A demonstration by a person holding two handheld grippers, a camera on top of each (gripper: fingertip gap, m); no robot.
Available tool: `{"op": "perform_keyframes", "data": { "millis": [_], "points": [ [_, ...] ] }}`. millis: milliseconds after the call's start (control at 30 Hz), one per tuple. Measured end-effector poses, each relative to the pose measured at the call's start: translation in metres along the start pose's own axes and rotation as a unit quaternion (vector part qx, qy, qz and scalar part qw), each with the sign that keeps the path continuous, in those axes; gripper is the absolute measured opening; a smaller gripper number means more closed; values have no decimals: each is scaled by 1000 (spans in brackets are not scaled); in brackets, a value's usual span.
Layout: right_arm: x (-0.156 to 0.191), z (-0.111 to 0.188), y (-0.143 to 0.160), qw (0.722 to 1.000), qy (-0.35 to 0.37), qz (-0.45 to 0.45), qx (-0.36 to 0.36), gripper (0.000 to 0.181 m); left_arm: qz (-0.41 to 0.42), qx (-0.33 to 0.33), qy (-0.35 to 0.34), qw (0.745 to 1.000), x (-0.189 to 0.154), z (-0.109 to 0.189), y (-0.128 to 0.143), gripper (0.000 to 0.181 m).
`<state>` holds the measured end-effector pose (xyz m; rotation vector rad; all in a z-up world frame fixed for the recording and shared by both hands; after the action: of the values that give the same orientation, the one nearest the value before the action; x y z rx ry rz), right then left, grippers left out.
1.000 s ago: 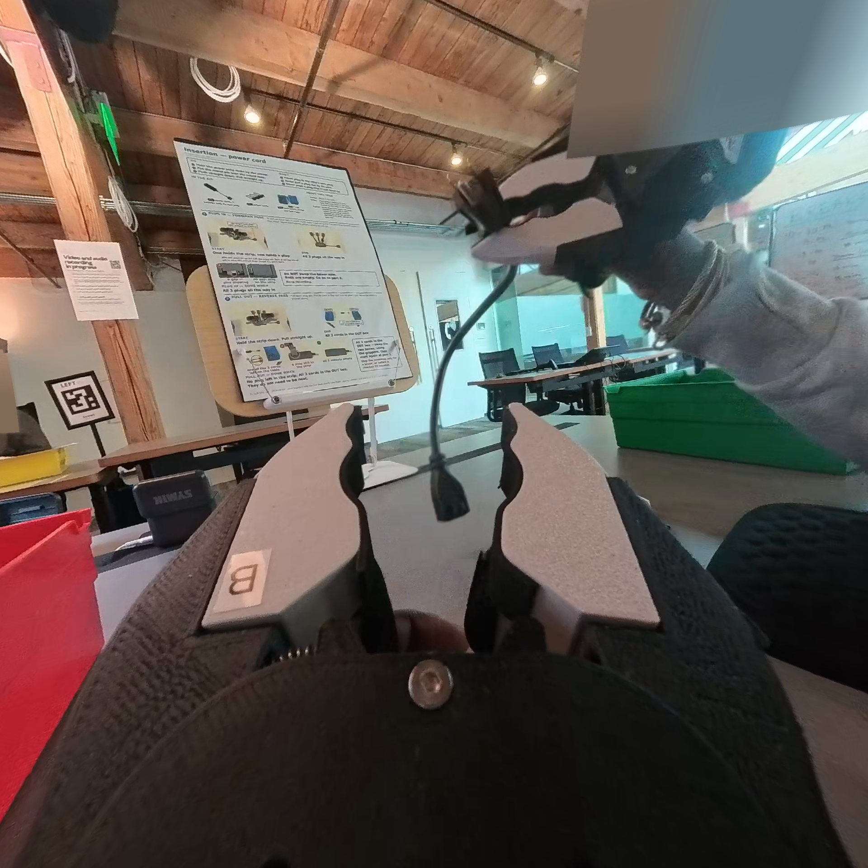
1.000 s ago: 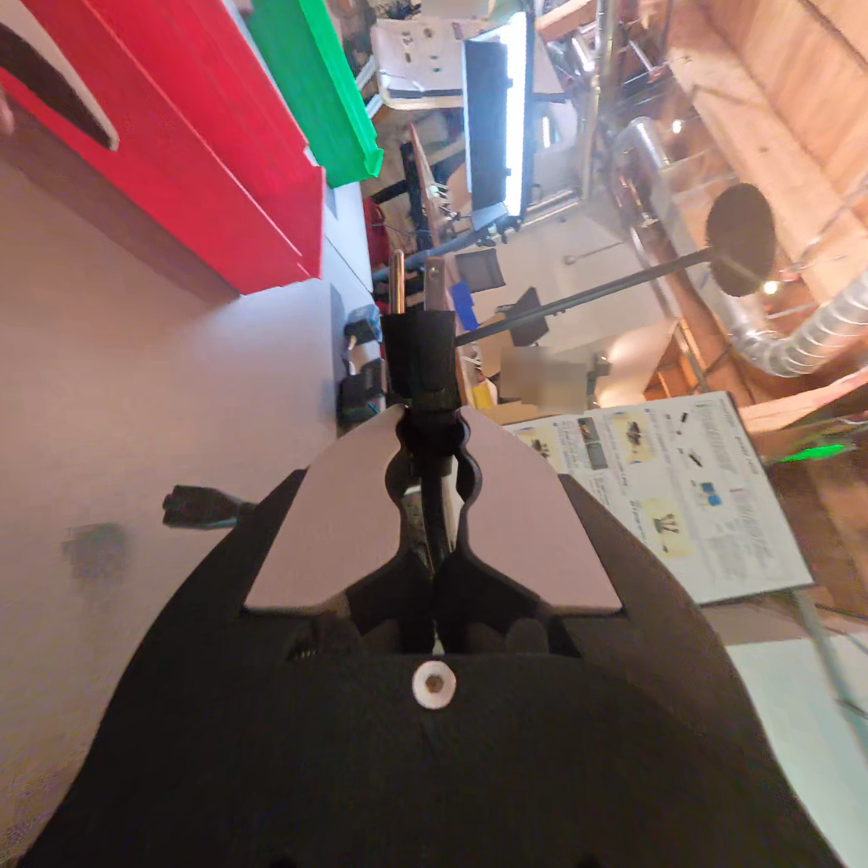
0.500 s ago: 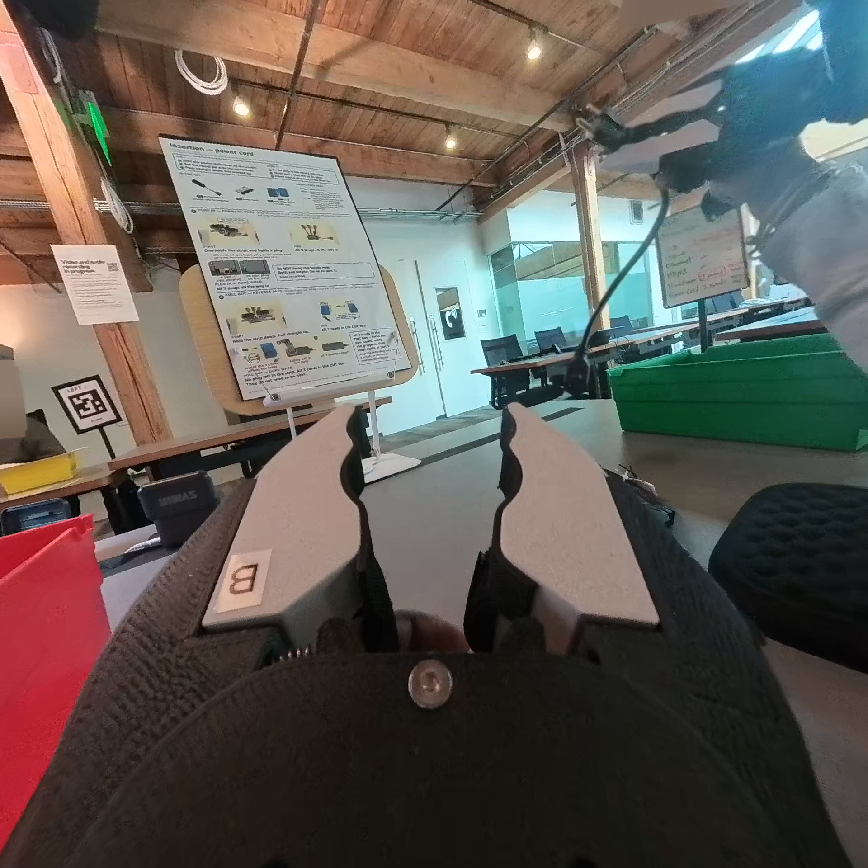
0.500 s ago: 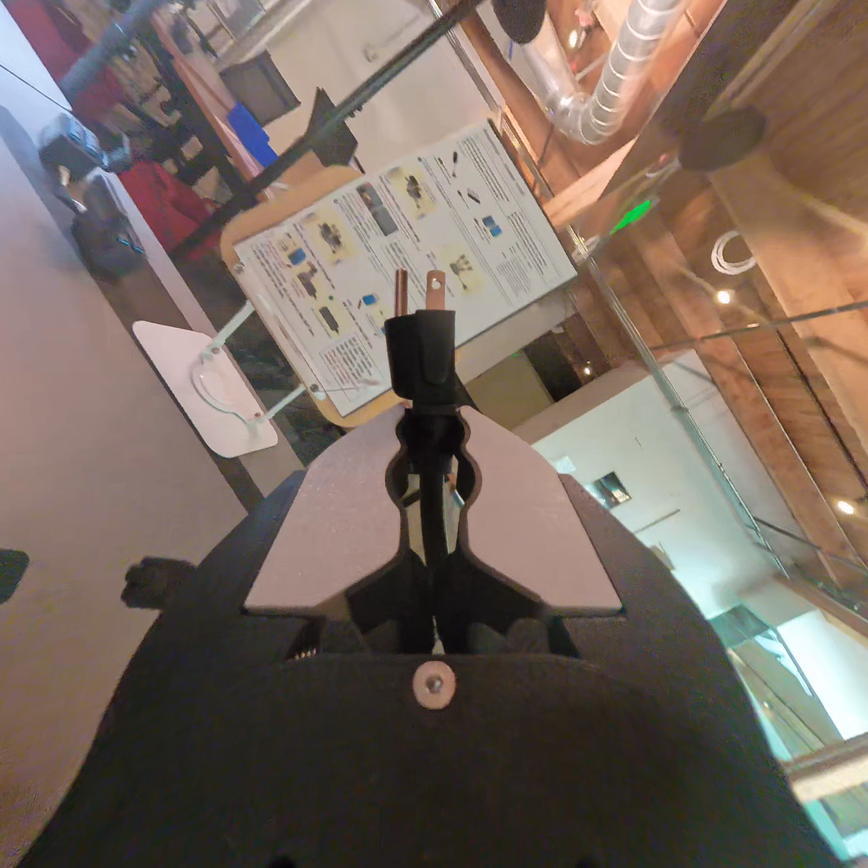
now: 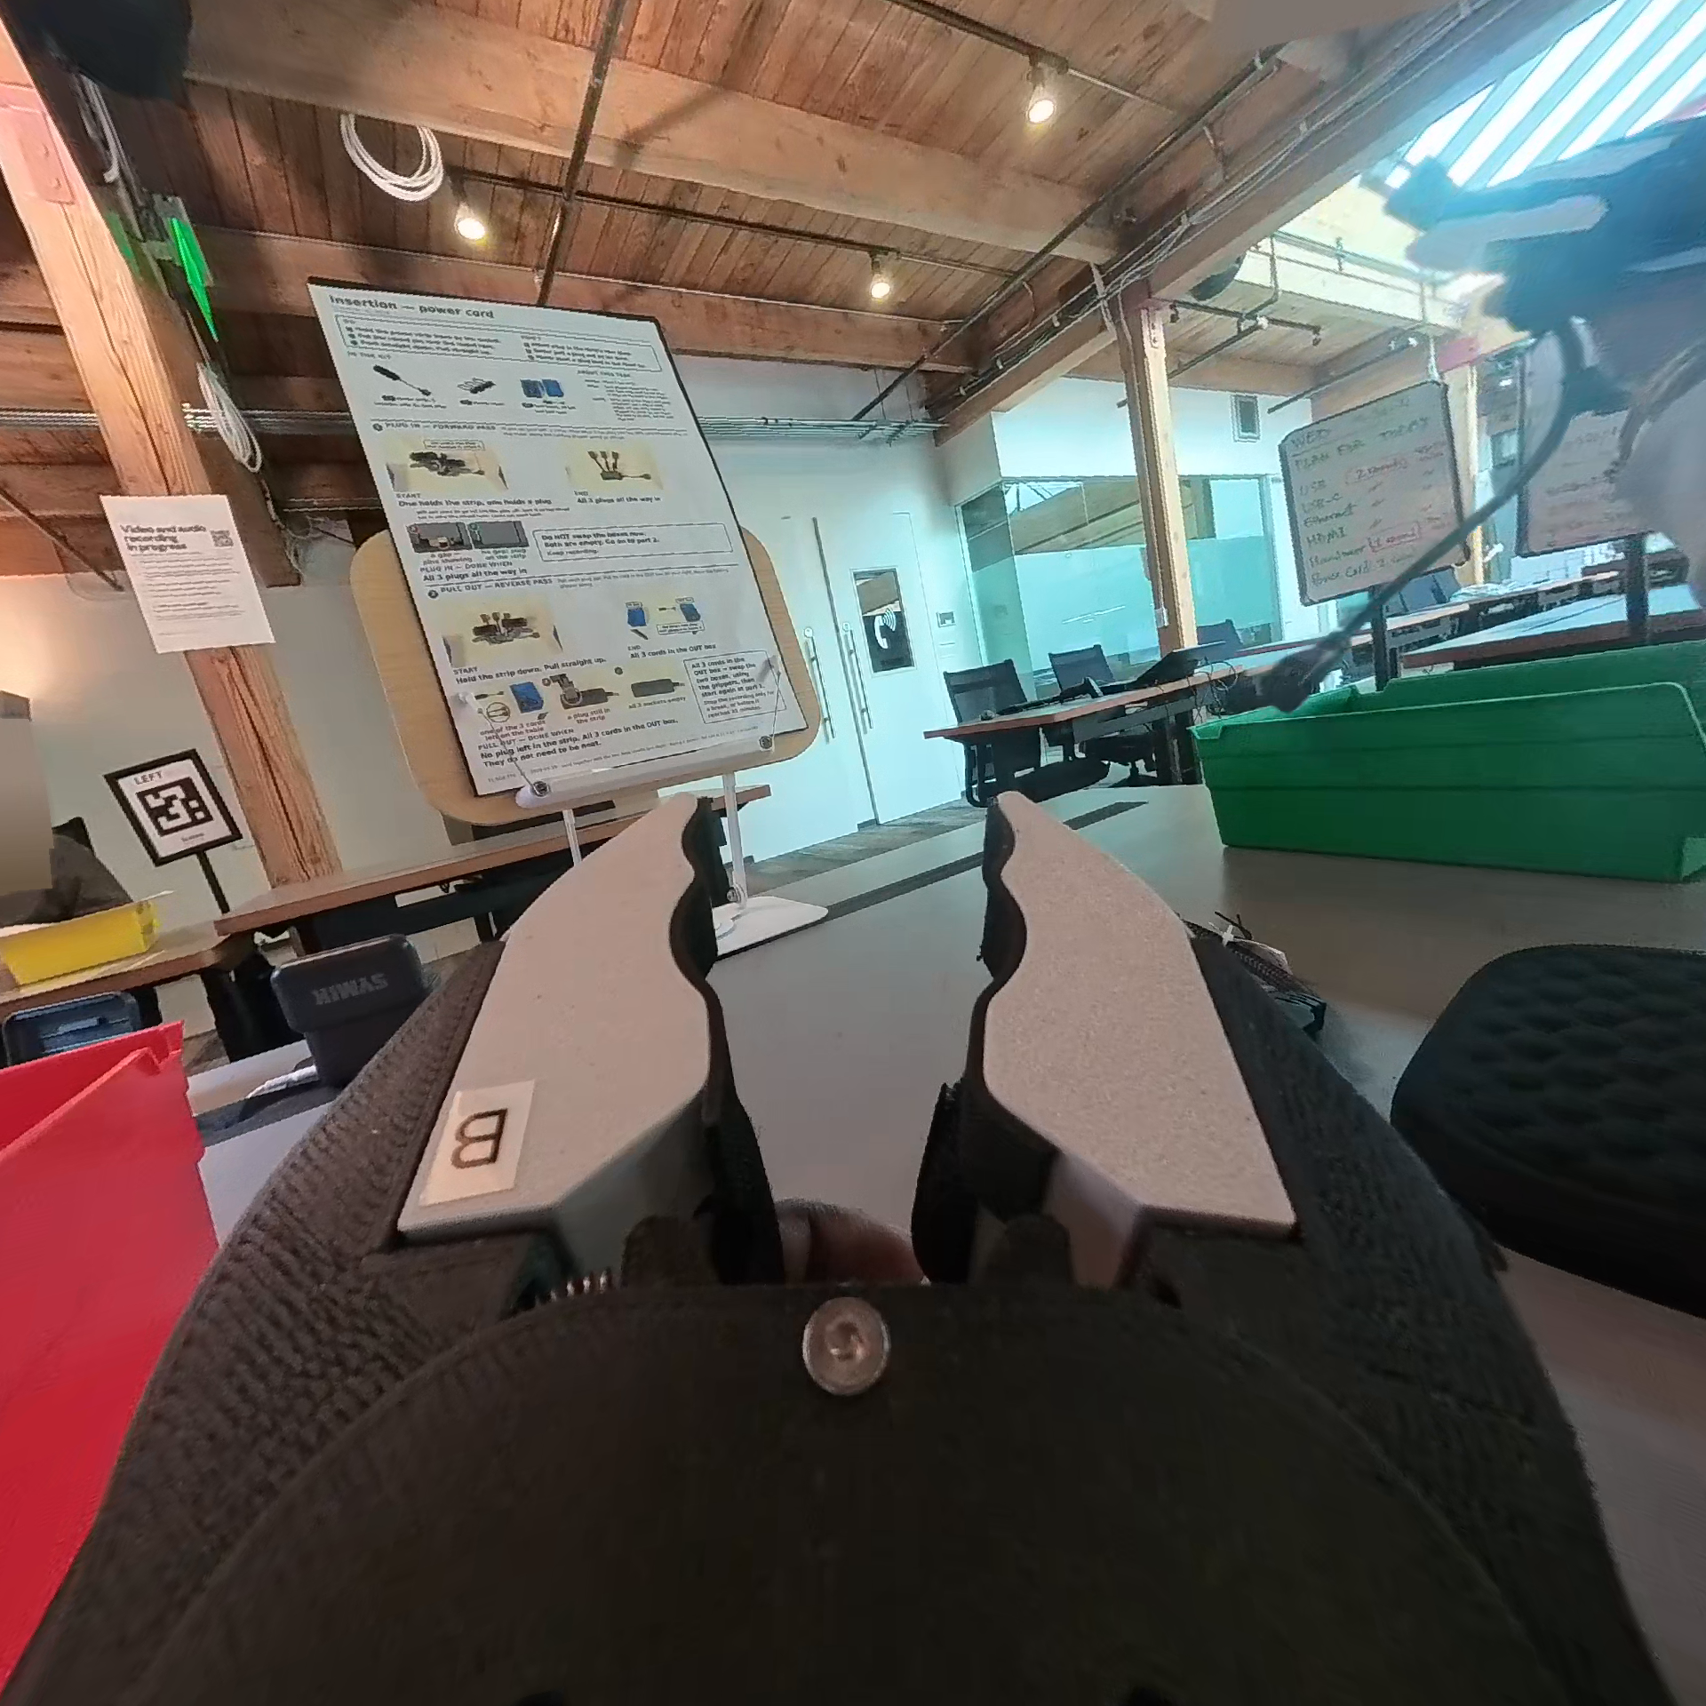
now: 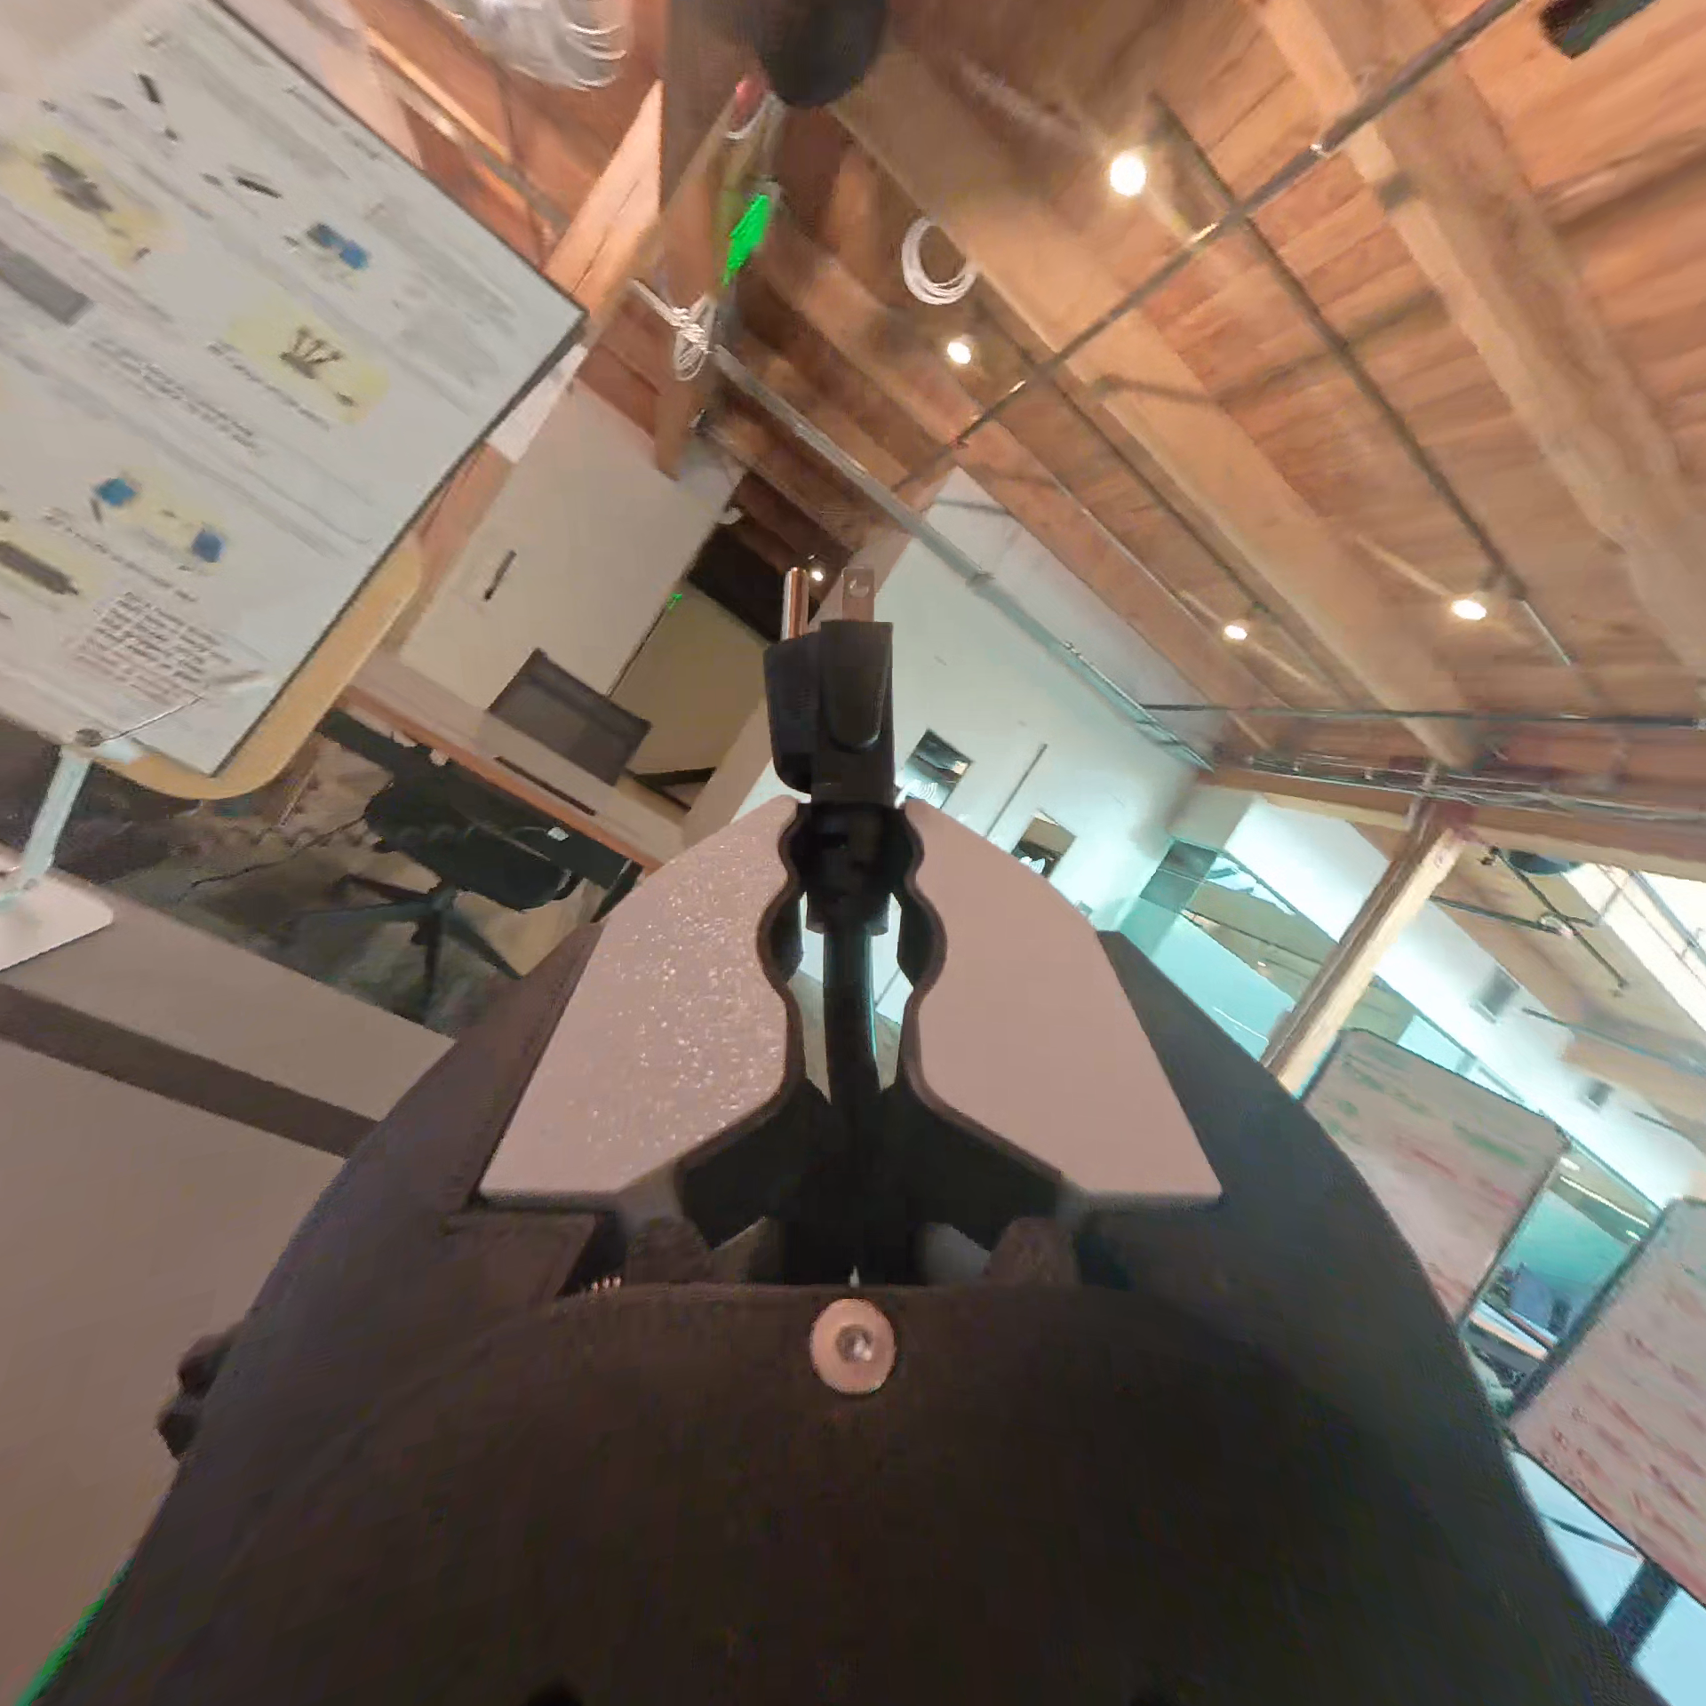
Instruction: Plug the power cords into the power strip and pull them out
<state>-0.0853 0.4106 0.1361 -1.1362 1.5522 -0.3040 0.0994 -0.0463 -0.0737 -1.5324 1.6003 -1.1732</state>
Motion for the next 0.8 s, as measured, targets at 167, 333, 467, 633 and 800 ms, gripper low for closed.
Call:
{"op": "perform_keyframes", "data": {
  "millis": [167, 333, 467, 633, 800],
  "points": [
    [-3, 9, 28, 998, -41, -35, 15, 16, -1, 1, 1, 1000, -1, 0, 0, 55],
    [29, -1, 116, 956, -164, -129, 206, 17, -1, 1, 1, 1000, -1, 0, 0, 55],
    [56, 16, 171, 891, -237, -186, 340, 19, -2, 2, 1, 1000, -1, 0, 1, 55],
    [106, 48, 209, 768, -358, -303, 436, 21, -1, 3, 1, 1000, -1, -1, 1, 55],
    [162, 76, 206, 598, -518, -392, 469, 35, -3, 5, 2, 1000, -1, -1, 1, 55]
  ]
}}
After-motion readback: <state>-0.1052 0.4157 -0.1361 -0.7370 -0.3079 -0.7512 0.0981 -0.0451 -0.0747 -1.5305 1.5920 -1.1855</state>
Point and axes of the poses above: each gripper's, where its closed fingertips meet, z back along the fingers, y out of its underside, x = y × z across the jaws, the point moved 2 cm from there along z, back along the fingers, and after that the axes turned 10 degrees about -y, right-handed, at the moved point
